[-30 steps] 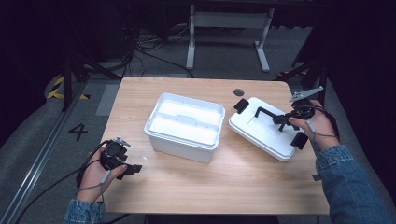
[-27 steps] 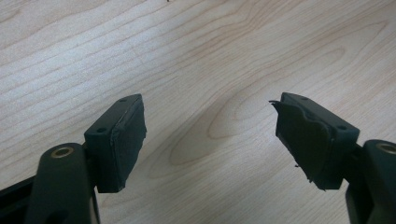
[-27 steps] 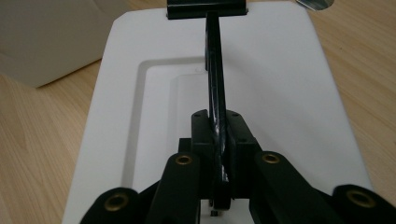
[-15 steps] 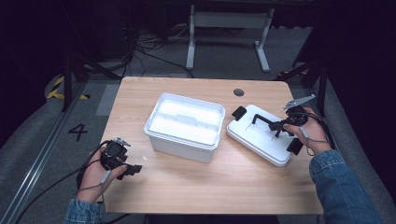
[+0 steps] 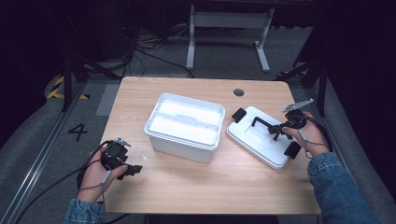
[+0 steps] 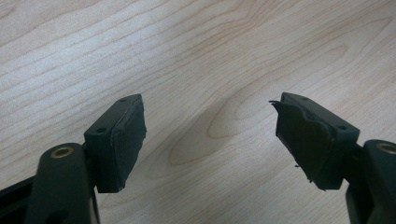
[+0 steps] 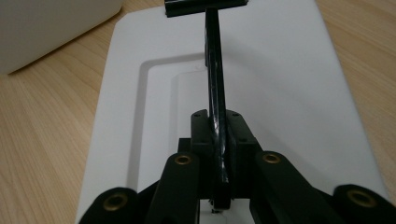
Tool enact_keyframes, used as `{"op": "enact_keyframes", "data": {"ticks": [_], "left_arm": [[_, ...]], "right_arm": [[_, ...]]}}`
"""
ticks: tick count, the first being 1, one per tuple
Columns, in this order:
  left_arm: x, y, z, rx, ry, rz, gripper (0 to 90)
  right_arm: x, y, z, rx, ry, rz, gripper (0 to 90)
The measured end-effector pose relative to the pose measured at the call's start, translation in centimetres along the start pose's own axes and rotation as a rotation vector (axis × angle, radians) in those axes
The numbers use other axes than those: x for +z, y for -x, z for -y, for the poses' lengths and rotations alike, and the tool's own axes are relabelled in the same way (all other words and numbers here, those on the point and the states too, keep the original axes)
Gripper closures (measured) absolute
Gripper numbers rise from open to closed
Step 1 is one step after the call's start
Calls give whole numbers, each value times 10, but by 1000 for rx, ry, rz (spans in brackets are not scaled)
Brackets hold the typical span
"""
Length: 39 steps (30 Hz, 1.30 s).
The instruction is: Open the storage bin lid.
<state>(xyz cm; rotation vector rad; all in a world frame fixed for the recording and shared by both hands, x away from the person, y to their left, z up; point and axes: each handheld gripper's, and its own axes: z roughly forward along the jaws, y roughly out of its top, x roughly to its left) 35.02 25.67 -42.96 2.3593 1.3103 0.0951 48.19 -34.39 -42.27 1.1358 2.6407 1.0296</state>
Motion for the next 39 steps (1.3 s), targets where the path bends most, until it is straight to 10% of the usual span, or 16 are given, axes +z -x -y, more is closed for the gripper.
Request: {"op": "enact_keyframes", "data": {"ticks": [19, 39], "left_arm": [[2, 0, -3, -2, 0, 15, 251], [-4, 4, 6, -1, 3, -5, 250]], "right_arm": [[-12, 8, 0, 40, 90, 44, 528], [-61, -52, -3, -98, 185, 30, 492]]}}
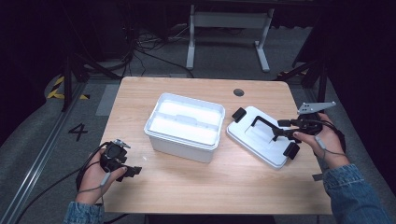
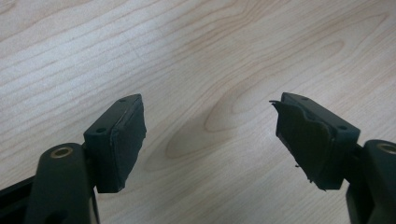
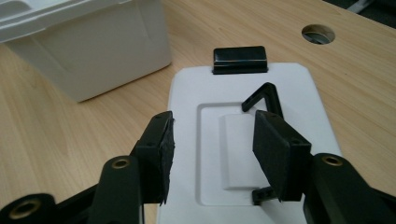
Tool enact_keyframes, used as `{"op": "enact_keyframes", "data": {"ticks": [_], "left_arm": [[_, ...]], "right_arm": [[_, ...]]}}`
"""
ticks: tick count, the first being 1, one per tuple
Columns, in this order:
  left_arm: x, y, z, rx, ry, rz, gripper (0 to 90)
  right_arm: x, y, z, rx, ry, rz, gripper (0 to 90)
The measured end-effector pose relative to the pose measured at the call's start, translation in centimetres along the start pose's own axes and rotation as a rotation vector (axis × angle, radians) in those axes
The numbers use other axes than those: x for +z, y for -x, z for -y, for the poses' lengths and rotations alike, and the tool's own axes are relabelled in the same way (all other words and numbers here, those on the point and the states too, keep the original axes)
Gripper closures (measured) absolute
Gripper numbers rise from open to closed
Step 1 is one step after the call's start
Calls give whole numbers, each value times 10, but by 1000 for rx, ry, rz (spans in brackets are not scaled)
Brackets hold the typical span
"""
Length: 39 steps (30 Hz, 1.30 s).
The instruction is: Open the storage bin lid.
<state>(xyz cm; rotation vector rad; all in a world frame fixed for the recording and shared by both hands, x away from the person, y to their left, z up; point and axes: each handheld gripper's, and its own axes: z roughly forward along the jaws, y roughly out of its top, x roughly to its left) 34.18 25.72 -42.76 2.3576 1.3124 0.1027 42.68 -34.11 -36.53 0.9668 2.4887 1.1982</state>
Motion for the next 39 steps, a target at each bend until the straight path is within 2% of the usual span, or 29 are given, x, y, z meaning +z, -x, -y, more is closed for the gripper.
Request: {"op": "enact_keyframes", "data": {"ticks": [9, 19, 24, 29, 32, 36, 39], "left_arm": [[-3, 2, 6, 9, 6, -7, 246], [-1, 5, 0, 23, 6, -3, 242], [1, 5, -3, 25, 2, 4, 242], [2, 5, -6, 34, 3, 3, 242], [3, 6, -7, 33, 4, 3, 241], [3, 6, -8, 42, 2, 3, 240], [3, 6, -8, 41, 2, 4, 239]], "right_arm": [[-2, -38, 11, -68, 3, -35, 479], [1, -79, 26, -104, 53, -83, 474], [10, -94, 36, -102, 72, -114, 474], [26, -104, 50, -104, 87, -121, 469], [34, -108, 56, -123, 45, -111, 465], [45, -115, 62, -151, 20, -105, 465], [53, -120, 66, -163, 1, -82, 465]]}}
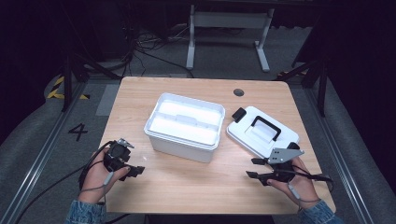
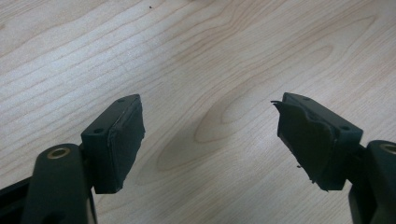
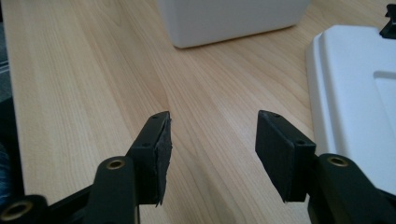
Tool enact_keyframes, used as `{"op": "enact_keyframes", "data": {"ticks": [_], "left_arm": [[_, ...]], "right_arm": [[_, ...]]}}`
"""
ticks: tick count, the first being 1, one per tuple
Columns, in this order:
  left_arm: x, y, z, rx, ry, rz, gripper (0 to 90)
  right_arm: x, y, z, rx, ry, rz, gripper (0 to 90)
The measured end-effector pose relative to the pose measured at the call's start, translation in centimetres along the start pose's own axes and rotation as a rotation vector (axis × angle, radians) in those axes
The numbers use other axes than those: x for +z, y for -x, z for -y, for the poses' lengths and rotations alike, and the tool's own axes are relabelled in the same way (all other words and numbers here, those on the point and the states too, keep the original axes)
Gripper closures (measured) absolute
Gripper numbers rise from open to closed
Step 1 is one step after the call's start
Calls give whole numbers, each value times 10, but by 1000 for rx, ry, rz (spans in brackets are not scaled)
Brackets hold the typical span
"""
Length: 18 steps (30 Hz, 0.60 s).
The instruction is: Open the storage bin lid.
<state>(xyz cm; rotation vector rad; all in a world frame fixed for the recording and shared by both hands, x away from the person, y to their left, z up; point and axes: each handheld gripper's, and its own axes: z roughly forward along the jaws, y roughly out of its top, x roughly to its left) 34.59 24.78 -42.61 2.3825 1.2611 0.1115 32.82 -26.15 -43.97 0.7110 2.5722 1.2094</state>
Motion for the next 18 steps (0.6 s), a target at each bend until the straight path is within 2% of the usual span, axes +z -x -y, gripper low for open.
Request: {"op": "enact_keyframes", "data": {"ticks": [8, 13, 18], "left_arm": [[4, 0, -2, 4, -6, 6, 236], [6, 1, -2, 4, -12, 4, 236], [6, 1, -2, 3, -13, 5, 236]], "right_arm": [[22, -15, 10, -19, 29, 107, 488], [27, -15, 12, -7, -3, 99, 485], [27, -16, 12, -1, 2, 87, 484]]}}
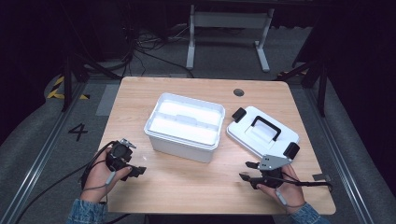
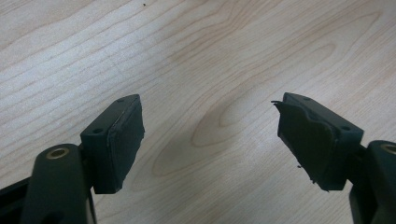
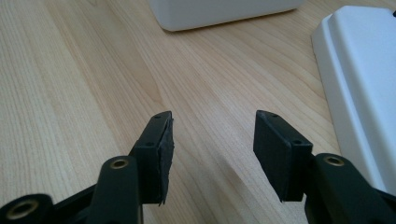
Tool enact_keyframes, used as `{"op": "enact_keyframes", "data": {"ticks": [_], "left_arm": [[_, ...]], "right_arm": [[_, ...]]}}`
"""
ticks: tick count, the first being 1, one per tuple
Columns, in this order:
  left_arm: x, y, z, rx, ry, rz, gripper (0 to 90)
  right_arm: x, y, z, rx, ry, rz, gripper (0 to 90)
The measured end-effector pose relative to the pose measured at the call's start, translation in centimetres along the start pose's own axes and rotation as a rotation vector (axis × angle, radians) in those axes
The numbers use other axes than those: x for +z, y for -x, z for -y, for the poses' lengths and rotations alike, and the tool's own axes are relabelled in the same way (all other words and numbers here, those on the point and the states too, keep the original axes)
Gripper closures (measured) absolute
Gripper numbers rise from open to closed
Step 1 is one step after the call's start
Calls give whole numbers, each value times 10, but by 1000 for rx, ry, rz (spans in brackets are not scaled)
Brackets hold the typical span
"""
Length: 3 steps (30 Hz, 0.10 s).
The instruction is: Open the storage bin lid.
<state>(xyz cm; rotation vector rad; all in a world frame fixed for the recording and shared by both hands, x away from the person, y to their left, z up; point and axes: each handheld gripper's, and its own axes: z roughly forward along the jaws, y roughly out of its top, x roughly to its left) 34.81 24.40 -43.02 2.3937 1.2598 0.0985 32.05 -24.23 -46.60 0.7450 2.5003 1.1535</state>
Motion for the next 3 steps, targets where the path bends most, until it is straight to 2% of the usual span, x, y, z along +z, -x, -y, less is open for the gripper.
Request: {"op": "enact_keyframes", "data": {"ticks": [3], "left_arm": [[-1, -1, 0, -1, 2, 1, 236]], "right_arm": [[0, 0, 0, 2, 3, -2, 484]]}}
